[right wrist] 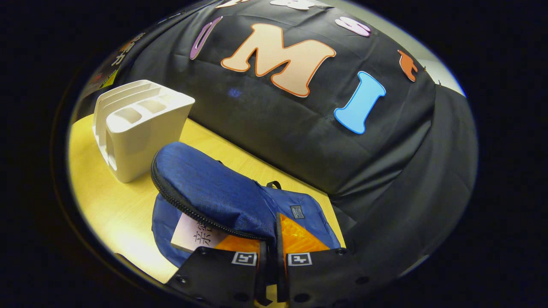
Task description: Open the schoolbag, grab two books from the bookshelf and put them into the schoolbag.
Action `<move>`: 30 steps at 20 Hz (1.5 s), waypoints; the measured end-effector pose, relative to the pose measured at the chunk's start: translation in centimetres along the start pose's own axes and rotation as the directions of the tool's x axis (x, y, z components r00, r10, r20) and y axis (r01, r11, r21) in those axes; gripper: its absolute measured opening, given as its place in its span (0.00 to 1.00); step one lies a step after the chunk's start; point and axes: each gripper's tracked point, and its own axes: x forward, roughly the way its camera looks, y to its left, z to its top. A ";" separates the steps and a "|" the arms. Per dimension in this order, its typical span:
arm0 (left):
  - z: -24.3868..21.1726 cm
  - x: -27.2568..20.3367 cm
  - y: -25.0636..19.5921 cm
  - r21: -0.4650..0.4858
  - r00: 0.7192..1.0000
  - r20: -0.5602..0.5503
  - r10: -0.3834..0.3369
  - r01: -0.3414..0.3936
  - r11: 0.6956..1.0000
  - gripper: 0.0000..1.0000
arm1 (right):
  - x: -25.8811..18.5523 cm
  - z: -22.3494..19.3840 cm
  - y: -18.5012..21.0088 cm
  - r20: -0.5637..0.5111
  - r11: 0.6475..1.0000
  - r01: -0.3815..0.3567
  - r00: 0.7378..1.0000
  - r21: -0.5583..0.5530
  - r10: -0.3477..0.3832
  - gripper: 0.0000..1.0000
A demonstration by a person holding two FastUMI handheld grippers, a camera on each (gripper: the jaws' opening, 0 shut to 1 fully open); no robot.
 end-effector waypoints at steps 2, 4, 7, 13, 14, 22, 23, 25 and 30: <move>-1.4 -1.0 -2.8 0.018 0.998 0.020 -0.061 0.060 0.998 0.39 | -0.1 0.2 -0.3 0.003 1.000 -0.001 1.000 0.015 0.001 0.10; -2.9 -1.4 -5.6 0.029 0.992 0.026 -0.125 0.125 0.992 0.39 | -0.1 0.1 -0.5 0.006 1.000 -0.003 1.000 0.027 0.003 0.10; -5.4 -0.6 -9.7 0.079 0.978 0.013 -0.206 0.205 0.976 0.41 | -0.1 0.2 -0.5 0.004 0.999 -0.019 1.000 0.038 0.019 0.10; -9.8 2.9 -19.3 0.113 0.910 -0.071 -0.409 0.415 0.903 0.39 | 0.2 0.3 -1.1 -0.006 0.996 -0.039 0.999 0.079 0.039 0.10; -10.4 3.8 -20.5 0.110 0.899 -0.081 -0.431 0.438 0.892 0.40 | 0.3 0.3 -1.2 -0.008 0.995 -0.040 0.999 0.093 0.040 0.09; -13.6 11.7 -25.2 -0.024 0.842 -0.098 -0.530 0.530 0.847 0.41 | 1.2 0.9 -2.4 -0.011 0.977 -0.063 0.998 0.203 0.066 0.09; -13.7 12.7 -26.1 -0.032 0.833 -0.092 -0.546 0.546 0.837 0.41 | 1.3 1.0 -2.5 -0.014 0.975 -0.065 0.997 0.215 0.070 0.12; -14.1 15.2 -27.7 -0.036 0.821 -0.076 -0.565 0.564 0.825 0.39 | 1.5 1.0 -2.5 -0.015 0.972 -0.072 0.997 0.225 0.078 0.10; -15.6 20.8 -32.1 -0.157 0.781 -0.048 -0.623 0.610 0.777 0.39 | 1.5 1.3 -2.9 -0.002 0.965 -0.094 0.995 0.246 0.098 0.15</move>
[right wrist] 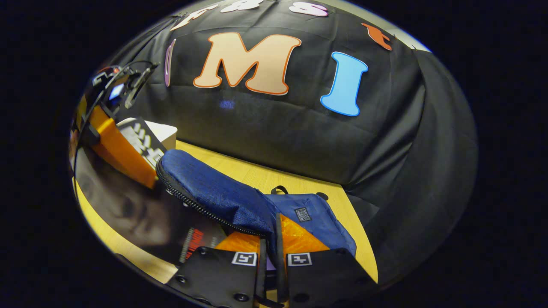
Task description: Open the schoolbag, grab two books from the bookshelf and put them into the schoolbag.
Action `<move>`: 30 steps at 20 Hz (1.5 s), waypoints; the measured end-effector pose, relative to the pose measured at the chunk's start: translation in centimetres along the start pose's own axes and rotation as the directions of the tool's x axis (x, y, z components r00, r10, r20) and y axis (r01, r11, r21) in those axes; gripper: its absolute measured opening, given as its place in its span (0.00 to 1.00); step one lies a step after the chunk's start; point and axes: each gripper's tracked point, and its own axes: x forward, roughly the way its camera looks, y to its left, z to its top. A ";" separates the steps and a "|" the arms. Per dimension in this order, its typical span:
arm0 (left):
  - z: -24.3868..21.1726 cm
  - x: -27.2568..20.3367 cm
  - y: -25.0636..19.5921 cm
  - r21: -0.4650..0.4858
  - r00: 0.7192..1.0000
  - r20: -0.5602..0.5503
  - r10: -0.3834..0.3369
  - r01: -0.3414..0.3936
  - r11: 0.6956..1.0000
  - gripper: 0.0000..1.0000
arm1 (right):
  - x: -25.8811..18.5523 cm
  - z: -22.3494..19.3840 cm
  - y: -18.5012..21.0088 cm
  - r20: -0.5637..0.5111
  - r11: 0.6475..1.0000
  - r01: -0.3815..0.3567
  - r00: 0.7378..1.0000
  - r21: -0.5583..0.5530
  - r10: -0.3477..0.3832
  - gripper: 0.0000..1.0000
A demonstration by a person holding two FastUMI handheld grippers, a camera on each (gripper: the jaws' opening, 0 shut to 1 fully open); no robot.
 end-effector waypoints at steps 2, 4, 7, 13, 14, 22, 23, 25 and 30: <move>-0.2 2.3 0.1 -0.036 1.000 0.007 -0.020 0.020 0.999 0.40 | -0.1 0.2 -0.2 0.009 1.000 -0.006 1.000 0.009 0.006 0.12; -0.2 4.0 -0.6 -0.045 0.997 0.026 -0.068 0.069 0.997 0.41 | -0.3 0.4 -0.2 0.022 1.000 -0.009 1.000 -0.005 0.009 0.14; -0.3 6.5 -1.3 -0.003 0.993 0.047 -0.112 0.112 0.994 0.40 | -0.6 0.8 -0.3 0.054 1.000 -0.014 0.998 -0.023 0.015 0.12; 0.4 10.4 -1.2 -0.035 0.982 0.080 -0.172 0.176 0.984 0.39 | -1.1 1.3 0.3 0.090 0.999 -0.033 0.995 -0.040 0.036 0.12; 0.3 11.1 -0.9 -0.047 0.981 0.085 -0.174 0.179 0.983 0.39 | -1.1 1.3 0.3 0.090 0.999 -0.030 0.995 -0.044 0.034 0.12; 0.0 15.6 -1.0 -0.108 0.968 0.105 -0.229 0.240 0.965 0.39 | -1.0 1.0 -0.1 0.081 0.999 -0.019 0.996 -0.042 0.023 0.14; 0.0 16.4 -1.0 -0.103 0.966 0.110 -0.235 0.246 0.964 0.39 | -1.0 1.0 -0.1 0.078 0.999 -0.019 0.997 -0.045 0.023 0.12; 0.1 17.2 -0.7 -0.100 0.963 0.122 -0.239 0.251 0.963 0.41 | -0.8 0.8 -0.2 0.074 0.999 -0.018 0.997 -0.040 0.021 0.15; -0.1 17.6 -0.3 -0.098 0.971 0.122 -0.204 0.217 0.971 0.45 | -0.6 0.8 -0.6 0.071 1.000 -0.014 0.997 -0.027 0.016 0.12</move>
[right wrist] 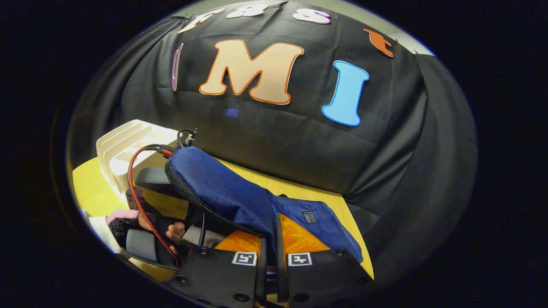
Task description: Open the schoolbag, grab two books from the bookshelf and put them into the schoolbag.
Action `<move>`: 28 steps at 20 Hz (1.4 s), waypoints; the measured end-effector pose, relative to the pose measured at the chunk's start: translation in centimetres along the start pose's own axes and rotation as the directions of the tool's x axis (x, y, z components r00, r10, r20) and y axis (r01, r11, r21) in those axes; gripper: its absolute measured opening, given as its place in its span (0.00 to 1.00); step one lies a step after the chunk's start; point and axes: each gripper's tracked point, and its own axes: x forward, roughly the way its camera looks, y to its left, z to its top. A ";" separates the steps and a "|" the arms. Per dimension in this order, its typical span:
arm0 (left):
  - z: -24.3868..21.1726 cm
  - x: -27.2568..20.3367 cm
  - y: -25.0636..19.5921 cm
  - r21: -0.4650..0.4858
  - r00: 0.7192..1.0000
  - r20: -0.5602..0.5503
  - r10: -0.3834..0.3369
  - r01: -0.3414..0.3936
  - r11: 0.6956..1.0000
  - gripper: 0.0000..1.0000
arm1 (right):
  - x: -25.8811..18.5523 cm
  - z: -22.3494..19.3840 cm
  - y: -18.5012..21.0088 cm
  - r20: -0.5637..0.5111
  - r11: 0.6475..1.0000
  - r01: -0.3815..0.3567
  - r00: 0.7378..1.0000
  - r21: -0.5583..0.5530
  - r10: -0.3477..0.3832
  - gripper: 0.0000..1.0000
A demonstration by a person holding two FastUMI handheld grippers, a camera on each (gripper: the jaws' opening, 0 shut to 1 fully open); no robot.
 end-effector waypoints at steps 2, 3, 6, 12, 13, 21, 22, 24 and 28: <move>-0.1 -0.5 0.1 0.019 1.000 -0.002 0.022 -0.022 1.000 0.46 | 0.0 0.0 -0.3 -0.003 1.000 0.002 1.000 0.009 -0.002 0.15; -0.2 -0.8 0.0 0.022 1.000 -0.009 0.024 -0.024 0.999 0.47 | 0.0 0.0 -0.4 -0.005 1.000 0.003 1.000 0.016 -0.003 0.12; -0.7 -2.5 0.1 0.031 0.999 -0.027 0.041 -0.040 0.999 0.48 | 0.0 0.0 -0.7 -0.009 1.000 0.007 1.000 0.025 -0.007 0.14; -0.7 -8.4 1.1 0.155 0.987 -0.022 0.162 -0.157 0.975 0.74 | -0.1 -0.4 -0.2 -0.021 1.000 -0.001 1.000 0.004 0.001 0.10; -0.7 -9.4 1.3 0.182 0.983 -0.017 0.185 -0.179 0.967 0.78 | -0.2 -0.5 -0.2 -0.023 1.000 -0.001 1.000 0.000 0.001 0.10; -0.6 -19.1 0.3 0.359 0.955 0.050 0.291 -0.289 0.888 0.96 | -0.4 -2.0 1.3 -0.050 1.000 -0.015 0.999 -0.007 0.015 0.12; -0.6 -20.3 0.2 0.364 0.952 0.060 0.299 -0.299 0.882 0.95 | -0.5 -2.3 1.6 -0.056 1.000 -0.020 0.998 -0.008 0.020 0.12; -0.2 -22.6 0.2 0.366 0.944 0.089 0.319 -0.329 0.870 0.96 | -0.6 -2.8 2.2 -0.071 0.999 -0.034 0.997 -0.012 0.033 0.12; 2.2 -26.9 0.2 0.364 0.912 0.199 0.359 -0.409 0.837 0.95 | -1.3 -5.2 3.8 -0.144 0.997 -0.081 0.986 -0.006 0.079 0.17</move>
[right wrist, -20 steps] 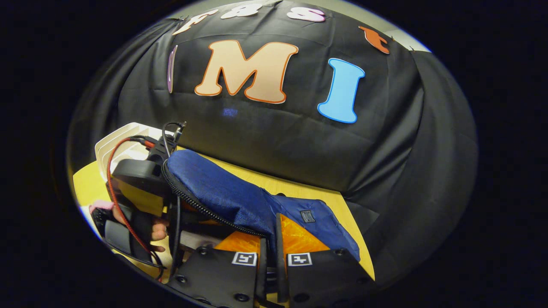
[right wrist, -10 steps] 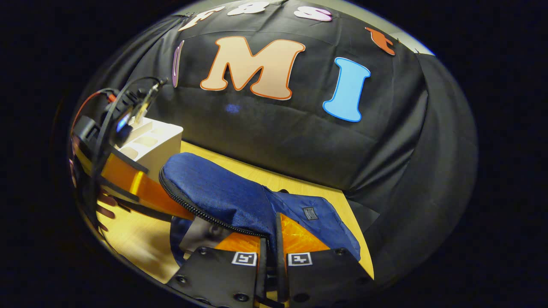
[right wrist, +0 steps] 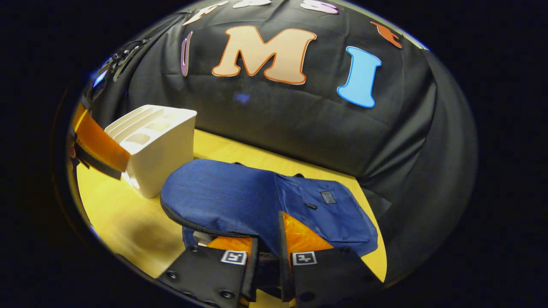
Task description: Open the schoolbag, grab two books from the bookshelf and put them into the schoolbag.
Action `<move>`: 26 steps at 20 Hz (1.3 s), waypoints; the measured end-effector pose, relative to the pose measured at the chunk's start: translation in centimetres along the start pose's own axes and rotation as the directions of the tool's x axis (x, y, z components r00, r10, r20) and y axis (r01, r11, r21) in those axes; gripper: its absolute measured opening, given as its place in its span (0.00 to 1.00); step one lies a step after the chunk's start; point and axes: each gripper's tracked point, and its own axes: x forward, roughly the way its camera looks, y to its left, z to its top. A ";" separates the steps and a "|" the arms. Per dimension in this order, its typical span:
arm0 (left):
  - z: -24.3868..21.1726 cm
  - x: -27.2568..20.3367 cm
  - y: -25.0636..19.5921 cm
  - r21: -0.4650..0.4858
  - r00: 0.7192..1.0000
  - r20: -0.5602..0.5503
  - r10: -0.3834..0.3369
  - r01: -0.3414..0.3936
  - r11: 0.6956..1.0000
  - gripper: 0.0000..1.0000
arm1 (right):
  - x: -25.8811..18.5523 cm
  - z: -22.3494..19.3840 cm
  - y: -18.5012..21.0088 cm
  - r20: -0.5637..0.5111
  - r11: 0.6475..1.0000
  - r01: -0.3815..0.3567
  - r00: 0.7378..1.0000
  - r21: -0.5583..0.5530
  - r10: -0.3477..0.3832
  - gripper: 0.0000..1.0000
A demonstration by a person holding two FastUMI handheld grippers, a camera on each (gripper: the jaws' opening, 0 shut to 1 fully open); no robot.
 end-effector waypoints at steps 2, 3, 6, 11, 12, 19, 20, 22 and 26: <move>1.1 -1.6 1.1 0.013 0.998 0.038 0.042 -0.043 0.999 0.96 | -0.1 -0.8 0.4 -0.018 1.000 0.002 1.000 -0.017 -0.002 0.34; 1.8 -2.3 1.9 0.026 0.996 0.062 0.070 -0.071 0.997 0.96 | -0.2 -0.9 0.5 -0.023 1.000 0.006 1.000 -0.026 -0.007 0.34; 3.6 -4.4 3.5 0.066 0.984 0.122 0.133 -0.142 0.988 0.95 | -1.3 -2.0 0.9 -0.050 1.000 0.018 0.999 -0.020 -0.019 0.36; 5.2 -6.8 5.1 0.129 0.966 0.152 0.209 -0.229 0.965 0.96 | -4.0 -3.2 1.6 -0.101 0.996 0.003 0.995 0.093 0.006 0.82; 5.6 -7.2 5.4 0.135 0.961 0.170 0.219 -0.243 0.961 0.95 | -4.7 -3.2 1.4 -0.101 0.994 0.009 0.995 0.112 0.002 0.88; 9.1 -9.8 6.0 0.212 0.932 0.261 0.252 -0.310 0.927 0.95 | -8.6 1.1 1.3 -0.057 0.932 -0.039 0.996 0.361 0.064 0.88; 9.5 -9.9 5.7 0.218 0.931 0.269 0.248 -0.310 0.926 0.95 | -9.1 2.1 1.0 -0.028 0.919 -0.045 0.998 0.391 0.061 0.88; 10.1 -10.2 5.2 0.231 0.930 0.284 0.232 -0.301 0.925 0.95 | -9.8 4.8 -0.1 0.042 0.905 -0.040 0.999 0.424 0.024 0.87; 12.6 -11.3 4.6 0.270 0.912 0.349 0.216 -0.318 0.909 0.95 | -11.1 11.4 -1.6 0.210 0.886 -0.068 0.977 0.459 -0.034 0.87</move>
